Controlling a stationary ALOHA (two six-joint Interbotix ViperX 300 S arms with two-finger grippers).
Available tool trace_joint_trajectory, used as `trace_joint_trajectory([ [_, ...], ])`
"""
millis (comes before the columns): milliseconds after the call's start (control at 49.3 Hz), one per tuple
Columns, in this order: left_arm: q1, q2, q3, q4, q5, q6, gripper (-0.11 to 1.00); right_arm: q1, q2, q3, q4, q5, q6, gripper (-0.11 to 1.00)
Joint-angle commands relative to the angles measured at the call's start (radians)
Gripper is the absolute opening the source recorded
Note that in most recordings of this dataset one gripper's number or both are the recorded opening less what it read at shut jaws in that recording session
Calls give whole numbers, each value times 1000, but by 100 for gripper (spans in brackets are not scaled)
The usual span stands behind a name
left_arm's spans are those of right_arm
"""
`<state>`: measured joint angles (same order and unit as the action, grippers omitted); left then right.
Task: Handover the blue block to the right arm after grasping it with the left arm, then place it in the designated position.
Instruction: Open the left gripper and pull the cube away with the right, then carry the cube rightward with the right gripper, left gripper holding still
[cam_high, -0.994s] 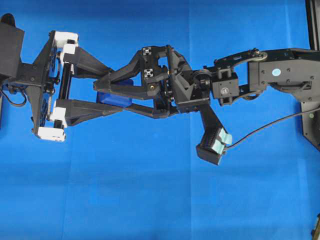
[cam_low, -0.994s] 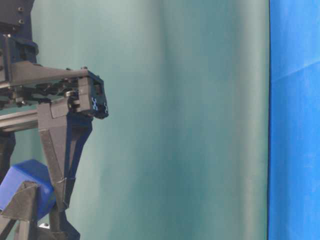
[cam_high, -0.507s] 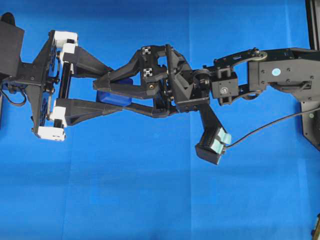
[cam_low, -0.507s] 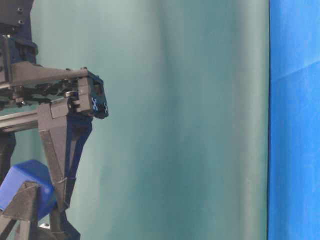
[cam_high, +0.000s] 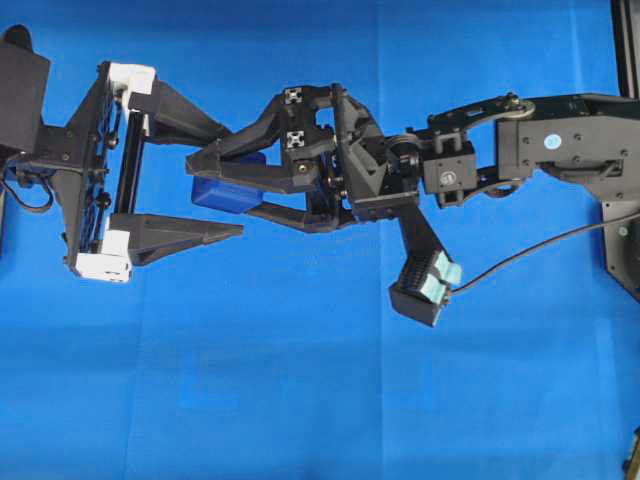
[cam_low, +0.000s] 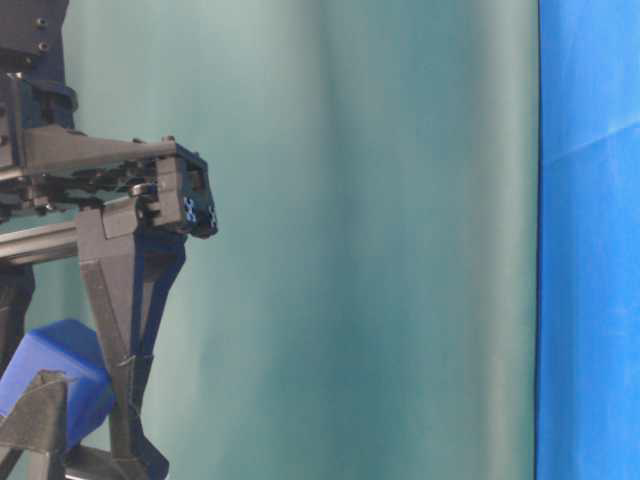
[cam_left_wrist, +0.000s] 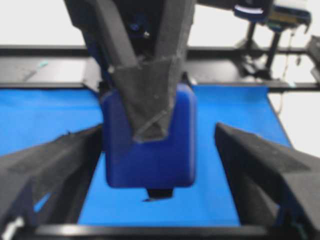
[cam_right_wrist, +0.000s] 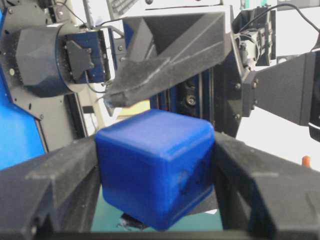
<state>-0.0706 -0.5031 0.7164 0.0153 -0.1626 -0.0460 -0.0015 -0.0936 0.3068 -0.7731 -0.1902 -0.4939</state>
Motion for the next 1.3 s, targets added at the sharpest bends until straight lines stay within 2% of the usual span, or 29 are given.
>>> trace_joint_trajectory([
  [0, 0, -26, -9, 0, -5, 2, 93, 2, -20, -26, 5, -3, 5, 55],
  [264, 9, -55, 9, 0, -3, 2, 93, 5, -104, 61, 8, -3, 6, 55],
  [548, 11, -67, 18, 0, -2, 2, 93, 6, -285, 225, 12, 11, 15, 55],
  [710, 11, -67, 18, 0, -2, 2, 93, 11, -376, 287, 11, 52, 46, 55],
  [1115, 11, -67, 18, 0, 0, 2, 93, 20, -400, 299, 15, 84, 87, 55],
  [1176, 11, -67, 18, 0, 2, 2, 93, 20, -402, 299, 35, 84, 114, 55],
  [1278, 11, -67, 18, 0, 2, 2, 93, 21, -405, 299, 92, 83, 196, 55],
])
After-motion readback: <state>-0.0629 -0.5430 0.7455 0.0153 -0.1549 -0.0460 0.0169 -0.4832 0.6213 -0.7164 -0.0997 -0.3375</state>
